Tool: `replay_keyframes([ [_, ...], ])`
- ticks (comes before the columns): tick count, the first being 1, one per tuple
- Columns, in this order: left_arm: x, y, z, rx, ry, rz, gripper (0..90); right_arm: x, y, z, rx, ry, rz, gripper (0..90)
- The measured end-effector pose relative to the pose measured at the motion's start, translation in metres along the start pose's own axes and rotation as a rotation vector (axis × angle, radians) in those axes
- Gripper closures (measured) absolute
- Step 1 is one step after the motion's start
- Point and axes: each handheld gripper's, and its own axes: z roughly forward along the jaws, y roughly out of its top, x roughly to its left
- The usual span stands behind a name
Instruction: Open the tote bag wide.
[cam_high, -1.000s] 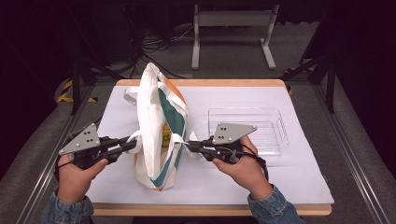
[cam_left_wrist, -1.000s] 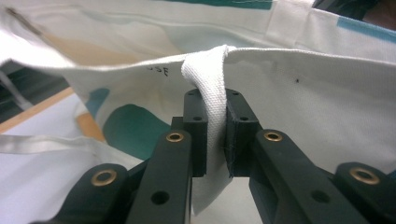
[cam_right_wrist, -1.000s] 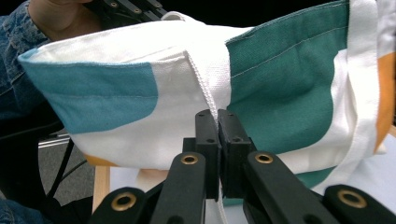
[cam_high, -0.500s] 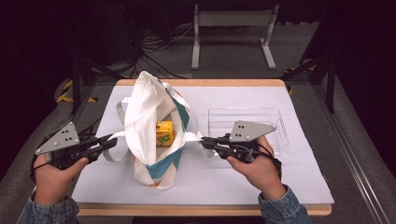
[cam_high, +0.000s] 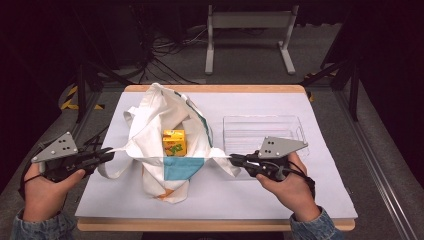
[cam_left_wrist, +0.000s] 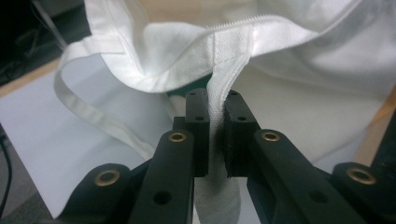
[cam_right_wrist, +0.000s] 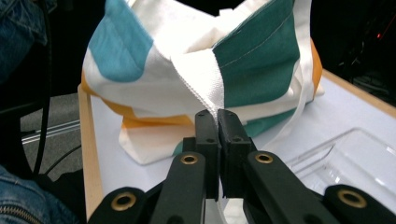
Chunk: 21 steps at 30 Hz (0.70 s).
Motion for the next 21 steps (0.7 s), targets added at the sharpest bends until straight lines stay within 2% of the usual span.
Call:
replay_keyframes([
  [1,0.0,0.0,0.001,0.02,-0.012,0.005,83.3,0.0,-0.002,0.0,0.01,-0.002,0.004,88.2],
  [6,0.0,0.0,0.001,0.032,-0.023,-0.004,83.6,0.0,-0.009,-0.003,0.032,0.004,0.018,88.2],
  [7,0.0,-0.001,0.002,0.049,-0.035,0.004,83.5,0.0,-0.009,-0.003,0.033,0.008,0.02,88.1],
  [11,-0.001,0.0,0.005,0.027,-0.066,0.026,82.5,0.001,-0.01,-0.001,0.046,0.011,0.024,87.7],
  [14,-0.002,0.001,0.004,0.017,-0.082,0.025,79.4,0.003,-0.01,0.0,0.044,0.012,0.03,85.1],
  [15,-0.003,0.001,0.002,0.003,-0.094,0.006,74.2,0.004,-0.009,0.0,0.04,0.015,0.031,83.0],
  [16,-0.005,0.003,-0.001,-0.025,-0.08,0.022,66.7,0.006,-0.007,0.0,0.03,0.012,0.027,75.5],
  [19,-0.01,0.007,-0.008,-0.066,-0.104,0.024,56.7,0.01,-0.003,-0.001,-0.005,0.028,0.017,63.3],
  [20,-0.01,0.007,-0.008,-0.066,-0.104,0.024,53.0,0.011,-0.001,-0.001,-0.021,0.034,0.014,60.5],
  [21,-0.011,0.009,-0.01,-0.087,-0.109,0.012,53.0,0.011,-0.001,-0.001,-0.021,0.034,0.014,60.5],
])
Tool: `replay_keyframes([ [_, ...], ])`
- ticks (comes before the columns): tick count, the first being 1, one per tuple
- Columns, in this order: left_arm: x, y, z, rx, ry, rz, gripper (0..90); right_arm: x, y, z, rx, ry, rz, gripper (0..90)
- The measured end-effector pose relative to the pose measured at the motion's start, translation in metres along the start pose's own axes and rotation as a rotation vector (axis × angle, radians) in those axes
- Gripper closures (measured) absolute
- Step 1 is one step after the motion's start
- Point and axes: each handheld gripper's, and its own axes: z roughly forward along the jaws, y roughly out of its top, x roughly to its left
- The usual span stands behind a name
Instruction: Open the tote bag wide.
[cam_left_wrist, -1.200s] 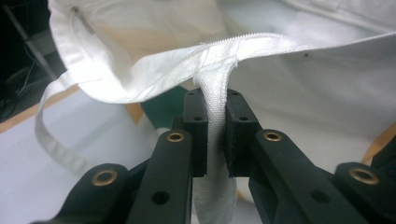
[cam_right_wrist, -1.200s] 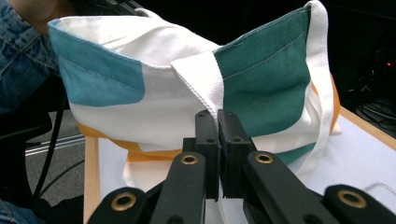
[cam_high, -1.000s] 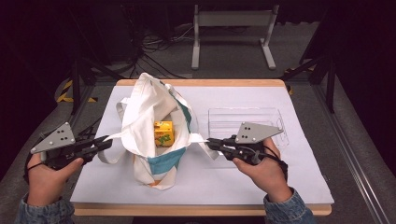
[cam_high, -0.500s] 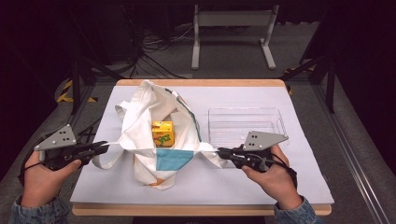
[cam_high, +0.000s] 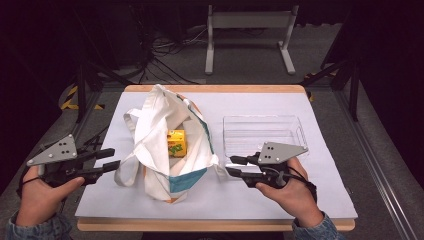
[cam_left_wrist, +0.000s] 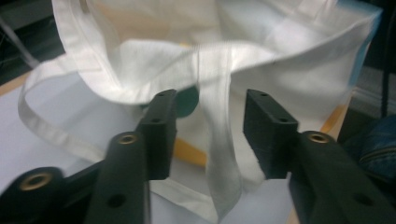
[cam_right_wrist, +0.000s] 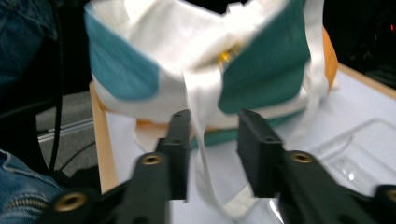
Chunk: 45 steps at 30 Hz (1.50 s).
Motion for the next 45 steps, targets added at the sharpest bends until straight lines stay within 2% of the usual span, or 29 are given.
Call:
replay_keyframes([
  [3,0.0,0.007,-0.002,-0.05,0.013,-0.062,44.9,0.003,0.008,0.0,-0.035,0.017,-0.003,54.9],
  [4,0.001,0.01,0.001,-0.066,0.016,-0.093,43.0,0.003,0.012,0.001,-0.052,0.015,-0.008,52.9],
  [7,0.007,0.017,0.017,-0.075,0.034,-0.14,40.4,-0.003,0.023,0.006,-0.088,-0.012,0.0,51.6],
  [10,0.014,0.024,0.043,-0.075,0.067,-0.14,37.8,-0.011,0.035,0.021,-0.095,-0.04,0.008,49.2],
  [13,0.016,0.028,0.061,-0.078,0.075,-0.128,37.9,-0.016,0.044,0.036,-0.078,-0.077,-0.016,47.9],
  [15,0.018,0.029,0.07,-0.087,0.073,-0.137,37.0,-0.021,0.05,0.05,-0.074,-0.081,-0.015,47.1],
  [19,0.026,0.026,0.081,-0.086,0.112,-0.154,35.4,-0.029,0.055,0.071,-0.059,-0.115,-0.003,46.0],
  [22,0.03,0.021,0.083,-0.08,0.132,-0.17,34.2,-0.035,0.057,0.083,-0.042,-0.145,0.004,46.6],
  [24,0.032,0.019,0.081,-0.078,0.137,-0.176,33.4,-0.039,0.057,0.091,-0.023,-0.177,0.004,50.8],
  [26,0.034,0.015,0.079,-0.075,0.149,-0.188,33.3,-0.042,0.055,0.094,0.001,-0.196,0.005,59.0],
  [29,0.038,0.01,0.075,-0.073,0.159,-0.207,32.2,-0.046,0.052,0.096,0.023,-0.195,0.03,79.7],
  [31,0.039,0.007,0.074,-0.072,0.163,-0.217,31.7,-0.046,0.051,0.096,0.024,-0.195,0.034,85.8],
  [32,0.044,0.002,0.07,-0.074,0.175,-0.244,31.3,-0.046,0.05,0.096,0.021,-0.198,0.033,86.6],
  [35,0.047,-0.001,0.067,-0.081,0.169,-0.263,31.5,-0.046,0.049,0.096,0.019,-0.197,0.034,87.0],
  [38,0.051,-0.004,0.063,-0.082,0.18,-0.26,32.1,-0.045,0.049,0.096,0.018,-0.196,0.033,87.1],
  [41,0.056,-0.01,0.061,-0.053,0.168,-0.233,35.8,-0.045,0.049,0.095,0.015,-0.192,0.034,87.0],
  [43,0.059,-0.015,0.062,-0.01,0.154,-0.197,39.7,-0.045,0.049,0.095,0.013,-0.19,0.035,87.1],
  [45,0.062,-0.018,0.065,0.029,0.153,-0.178,40.0,-0.045,0.049,0.095,0.012,-0.188,0.035,87.0],
])
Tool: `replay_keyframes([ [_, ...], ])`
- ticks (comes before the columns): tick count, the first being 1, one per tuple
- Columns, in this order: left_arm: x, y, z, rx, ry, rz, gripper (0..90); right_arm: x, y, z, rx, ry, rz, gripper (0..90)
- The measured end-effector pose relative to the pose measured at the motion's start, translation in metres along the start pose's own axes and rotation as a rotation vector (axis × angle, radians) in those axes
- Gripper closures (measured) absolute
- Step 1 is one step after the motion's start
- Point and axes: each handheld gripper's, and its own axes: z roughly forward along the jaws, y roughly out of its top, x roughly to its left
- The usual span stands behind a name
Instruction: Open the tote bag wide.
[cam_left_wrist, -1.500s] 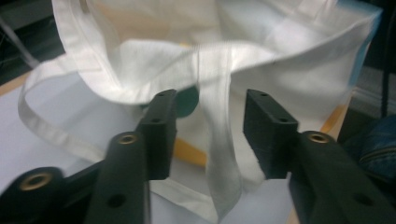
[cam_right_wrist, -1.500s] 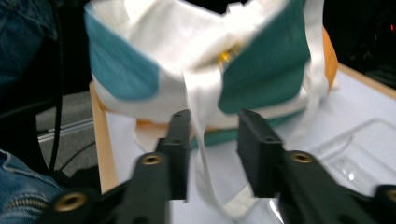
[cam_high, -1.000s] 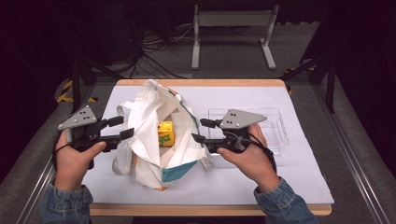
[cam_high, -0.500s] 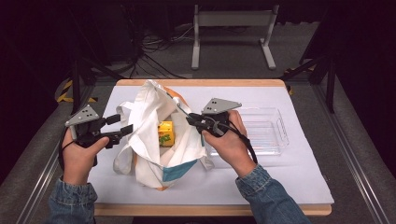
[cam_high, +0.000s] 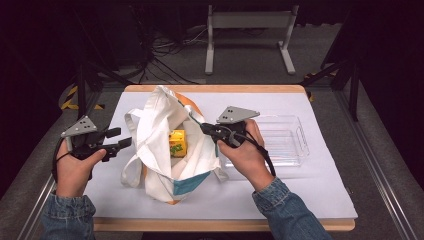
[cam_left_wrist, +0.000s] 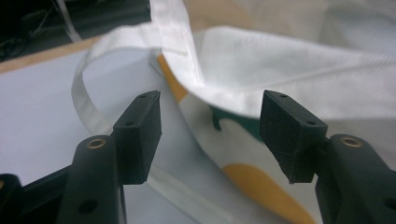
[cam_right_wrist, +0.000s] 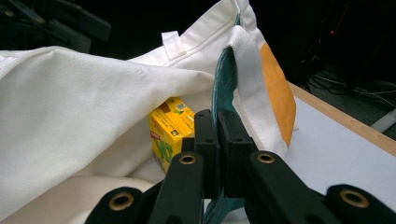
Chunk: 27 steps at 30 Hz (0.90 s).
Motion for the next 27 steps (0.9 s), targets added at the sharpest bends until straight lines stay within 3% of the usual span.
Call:
replay_keyframes([
  [5,-0.003,-0.002,0.01,0.057,-0.014,0.049,40.0,0.001,0.0,0.0,-0.004,0.007,0.001,87.0],
  [8,-0.006,-0.001,0.016,0.071,-0.029,0.077,41.1,0.0,0.0,-0.001,-0.008,0.011,0.005,87.0],
  [11,-0.007,0.0,0.016,0.053,-0.021,0.103,41.7,0.0,0.0,-0.001,-0.012,0.02,0.015,86.9],
  [14,-0.008,0.0,0.015,0.08,-0.013,0.149,41.7,-0.001,-0.001,-0.001,-0.014,0.023,0.019,86.9],
  [17,-0.006,-0.002,0.013,0.091,-0.028,0.141,42.6,-0.002,-0.001,-0.002,-0.018,0.027,0.027,86.9],
  [21,-0.006,-0.001,0.018,0.06,-0.041,0.127,41.2,-0.002,-0.001,-0.002,-0.018,0.032,0.032,86.8],
  [25,-0.015,0.006,0.033,0.023,-0.049,0.213,37.3,-0.001,-0.001,-0.001,-0.019,0.035,0.033,86.8],
  [27,-0.017,0.007,0.035,0.007,-0.046,0.222,34.8,-0.001,-0.001,-0.002,-0.02,0.037,0.034,86.7],
])
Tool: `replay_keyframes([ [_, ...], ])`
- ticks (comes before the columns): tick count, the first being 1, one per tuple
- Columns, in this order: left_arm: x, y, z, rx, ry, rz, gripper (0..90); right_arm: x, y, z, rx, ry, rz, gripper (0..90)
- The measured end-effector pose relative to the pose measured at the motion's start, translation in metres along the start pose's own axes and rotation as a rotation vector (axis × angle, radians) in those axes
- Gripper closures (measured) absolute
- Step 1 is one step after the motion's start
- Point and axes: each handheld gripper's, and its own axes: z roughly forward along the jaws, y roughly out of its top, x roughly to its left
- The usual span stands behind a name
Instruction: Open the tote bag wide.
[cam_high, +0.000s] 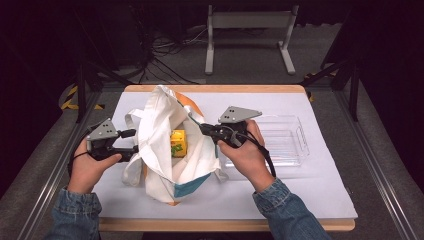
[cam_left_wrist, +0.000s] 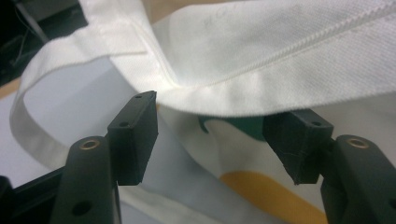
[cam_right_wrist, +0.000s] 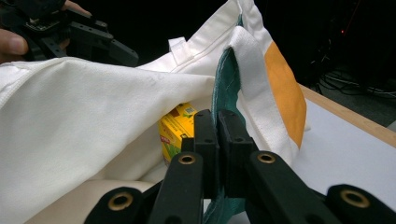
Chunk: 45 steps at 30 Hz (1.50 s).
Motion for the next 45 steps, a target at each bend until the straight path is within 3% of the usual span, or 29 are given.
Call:
replay_keyframes([
  [3,-0.005,0.006,0.004,-0.057,0.005,0.037,33.7,0.0,0.0,0.001,0.0,0.005,0.004,86.6],
  [5,-0.008,0.009,0.006,-0.081,-0.006,0.06,37.6,0.0,0.0,0.001,-0.002,0.006,0.005,86.7],
  [7,-0.011,0.012,0.009,-0.108,-0.04,0.08,45.8,0.001,0.0,0.002,-0.003,0.005,0.005,86.6],
  [9,-0.013,0.014,0.01,-0.11,-0.069,0.112,70.0,0.002,0.0,0.002,-0.004,0.006,0.005,86.7],
  [11,-0.016,0.016,0.008,-0.09,-0.053,0.15,84.1,0.002,0.001,0.001,-0.009,0.003,0.004,86.9],
  [12,-0.016,0.017,0.005,-0.078,-0.036,0.174,87.2,0.002,0.001,0.0,-0.014,0.004,0.006,86.9],
  [15,-0.014,0.017,-0.006,-0.076,-0.002,0.175,87.9,0.0,0.001,-0.003,-0.022,0.006,0.014,87.1],
  [21,0.001,0.003,-0.03,-0.082,0.051,0.095,87.9,-0.007,-0.002,-0.012,-0.034,-0.017,0.037,87.4],
  [24,0.006,-0.003,-0.04,-0.082,0.074,0.082,87.9,-0.012,-0.006,-0.016,-0.043,-0.028,0.057,87.4],
  [27,0.01,-0.01,-0.047,-0.051,0.117,0.082,87.8,-0.014,-0.01,-0.018,-0.039,-0.059,0.057,87.4],
  [31,0.013,-0.02,-0.044,-0.019,0.111,0.062,87.8,-0.016,-0.016,-0.015,-0.032,-0.071,0.06,87.4],
  [35,0.02,-0.039,-0.032,0.02,0.092,0.028,87.8,-0.013,-0.026,-0.001,-0.002,-0.09,0.043,87.4],
  [40,0.026,-0.058,-0.026,0.03,0.067,-0.008,87.7,-0.018,-0.038,0.01,0.026,-0.086,0.078,87.4],
  [45,0.027,-0.067,-0.021,0.064,0.059,-0.017,87.4,-0.022,-0.05,0.017,0.076,-0.087,0.099,87.3],
])
